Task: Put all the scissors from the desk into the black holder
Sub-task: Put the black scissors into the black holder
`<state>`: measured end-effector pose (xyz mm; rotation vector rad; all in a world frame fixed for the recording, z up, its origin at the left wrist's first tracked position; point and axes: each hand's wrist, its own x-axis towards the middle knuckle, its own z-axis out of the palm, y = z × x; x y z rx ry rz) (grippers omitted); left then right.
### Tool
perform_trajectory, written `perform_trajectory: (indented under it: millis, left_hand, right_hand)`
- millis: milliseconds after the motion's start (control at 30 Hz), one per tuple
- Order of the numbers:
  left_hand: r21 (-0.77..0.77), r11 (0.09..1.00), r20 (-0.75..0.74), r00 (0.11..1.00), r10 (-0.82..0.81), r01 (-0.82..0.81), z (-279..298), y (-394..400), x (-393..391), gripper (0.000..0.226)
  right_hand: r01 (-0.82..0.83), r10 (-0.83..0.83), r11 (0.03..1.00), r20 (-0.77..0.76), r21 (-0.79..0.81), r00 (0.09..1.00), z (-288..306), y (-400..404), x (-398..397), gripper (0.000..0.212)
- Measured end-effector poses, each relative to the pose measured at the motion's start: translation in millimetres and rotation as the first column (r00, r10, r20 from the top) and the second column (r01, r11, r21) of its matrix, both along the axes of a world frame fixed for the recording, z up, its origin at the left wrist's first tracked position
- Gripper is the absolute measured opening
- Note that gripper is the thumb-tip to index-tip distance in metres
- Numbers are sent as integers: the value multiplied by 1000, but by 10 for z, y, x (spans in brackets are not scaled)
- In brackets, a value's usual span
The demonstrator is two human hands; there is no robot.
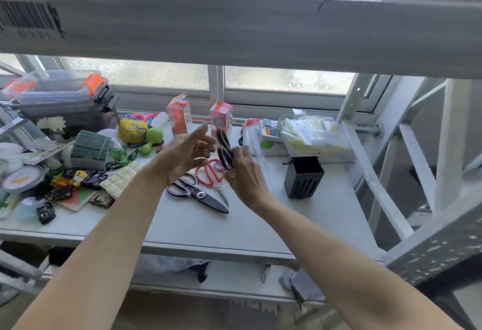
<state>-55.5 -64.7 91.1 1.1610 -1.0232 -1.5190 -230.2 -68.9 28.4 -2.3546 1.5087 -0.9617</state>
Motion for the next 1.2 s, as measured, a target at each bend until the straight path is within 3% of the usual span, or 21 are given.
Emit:
perform_trajectory:
  millis: [67, 133, 200, 333, 433, 567, 733, 1200]
  left_hand:
    - [-20, 995, -20, 995, 94, -94, -18, -97, -203, 33]
    - [-34, 991, 171, 976, 135, -131, -127, -155, -448, 24]
    - [-31, 998, 365, 929, 66, -58, -285, -162, -720, 21]
    - [0, 989, 528, 840, -126, 148, -536, -141, -1266, 56]
    - [-30, 975, 627, 764, -153, 219, -649, -218, -1603, 78]
    - [-17, 970, 663, 729, -170, 241, -716, -387, -1860, 92]
    - [-41, 963, 708, 688, -160, 265, -760, -537, -1935, 76]
    - [-33, 948, 669, 712, -215, 318, -746, -576, -1875, 60]
  right_hand:
    - [65, -62, 998, 182, -13, 981, 129, -37, -217, 25]
    - [136, -104, 988, 343, -71, 933, 266, -61, -446, 20]
    - [211, -141, 970, 433, -118, 890, 374, -89, -700, 15]
    - [321, -243, 942, 463, -96, 853, 447, -153, -1182, 17]
    - [297, -246, 951, 375, -84, 894, 421, -137, -1360, 18]
    - [252, -255, 966, 68, 57, 964, 286, -180, -1421, 19]
    - [262, -238, 939, -127, 223, 963, 194, -290, -1447, 20]
    - [290, -195, 856, -252, 429, 948, 153, -386, -1336, 35]
